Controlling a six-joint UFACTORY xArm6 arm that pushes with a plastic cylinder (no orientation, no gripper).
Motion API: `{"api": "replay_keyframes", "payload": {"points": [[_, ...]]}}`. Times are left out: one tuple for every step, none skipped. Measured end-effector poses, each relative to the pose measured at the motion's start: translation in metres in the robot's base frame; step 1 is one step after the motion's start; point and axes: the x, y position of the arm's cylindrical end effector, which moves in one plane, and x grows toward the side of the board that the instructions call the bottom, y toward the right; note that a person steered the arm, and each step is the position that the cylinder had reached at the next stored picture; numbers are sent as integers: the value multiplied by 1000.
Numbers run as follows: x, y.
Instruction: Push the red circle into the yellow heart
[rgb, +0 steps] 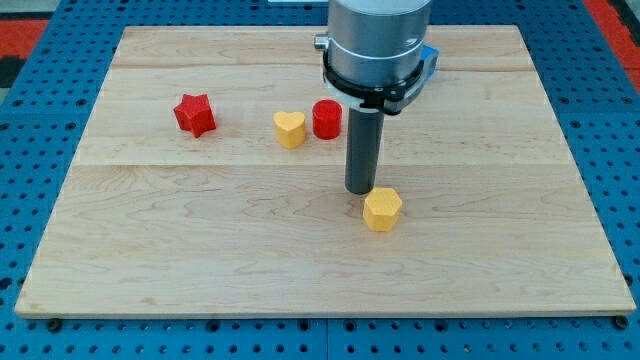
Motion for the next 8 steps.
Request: {"api": "replay_keyframes", "payload": {"points": [[29, 37], [43, 67], [13, 29], [-41, 33], [-84, 31], [-102, 27], [-111, 11], [-122, -19]]}}
